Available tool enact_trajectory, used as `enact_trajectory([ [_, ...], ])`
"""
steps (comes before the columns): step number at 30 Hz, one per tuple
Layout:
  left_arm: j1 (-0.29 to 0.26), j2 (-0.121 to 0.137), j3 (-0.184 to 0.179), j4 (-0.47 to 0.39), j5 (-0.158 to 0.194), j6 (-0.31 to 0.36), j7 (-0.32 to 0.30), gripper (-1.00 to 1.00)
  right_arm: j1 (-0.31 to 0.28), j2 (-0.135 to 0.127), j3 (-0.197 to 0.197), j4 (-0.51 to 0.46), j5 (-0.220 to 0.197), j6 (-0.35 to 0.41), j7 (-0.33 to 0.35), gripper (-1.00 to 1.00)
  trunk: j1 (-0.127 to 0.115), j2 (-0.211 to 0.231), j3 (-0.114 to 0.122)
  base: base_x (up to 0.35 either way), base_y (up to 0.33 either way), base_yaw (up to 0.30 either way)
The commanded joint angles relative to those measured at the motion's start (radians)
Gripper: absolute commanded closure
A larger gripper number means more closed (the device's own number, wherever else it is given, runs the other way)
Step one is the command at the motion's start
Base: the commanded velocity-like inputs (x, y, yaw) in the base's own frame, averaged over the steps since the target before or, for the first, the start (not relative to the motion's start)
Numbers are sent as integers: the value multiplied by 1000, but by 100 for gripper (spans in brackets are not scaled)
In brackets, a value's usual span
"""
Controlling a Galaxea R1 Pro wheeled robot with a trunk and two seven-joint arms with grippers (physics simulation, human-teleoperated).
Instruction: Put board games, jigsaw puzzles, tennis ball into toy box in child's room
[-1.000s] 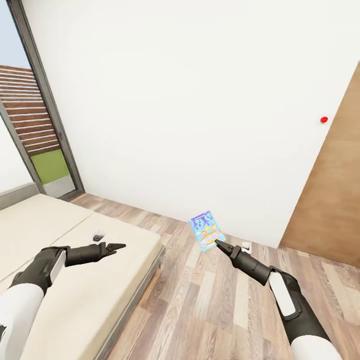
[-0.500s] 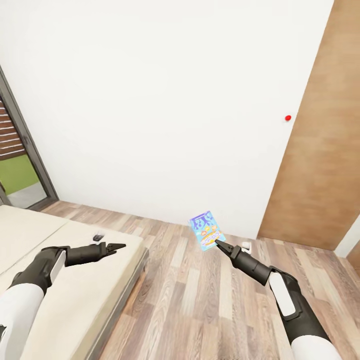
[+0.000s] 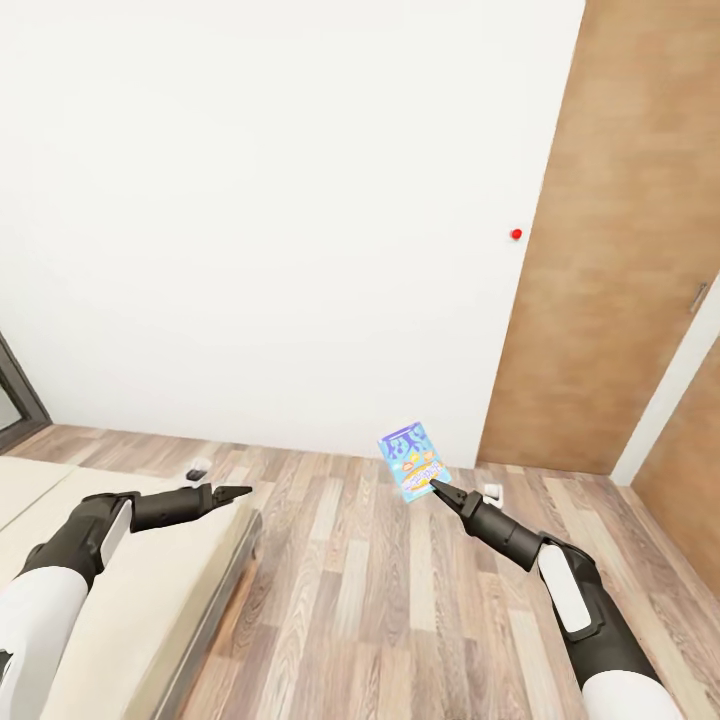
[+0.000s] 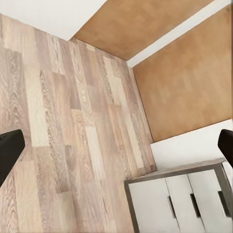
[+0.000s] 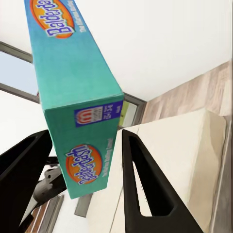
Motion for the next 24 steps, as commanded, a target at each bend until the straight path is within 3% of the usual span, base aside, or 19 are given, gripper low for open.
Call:
enact_trajectory([
  [1, -1, 0, 3, -1, -2, 8, -5, -100, -1, 0, -1, 0, -6, 7, 1, 100, 1, -2, -2, 74, 0, -281],
  [24, -1, 3, 3, -1, -2, 5, -8, -100, -1, 0, -3, 0, -6, 7, 1, 100, 1, -2, -2, -6, 29, -282],
])
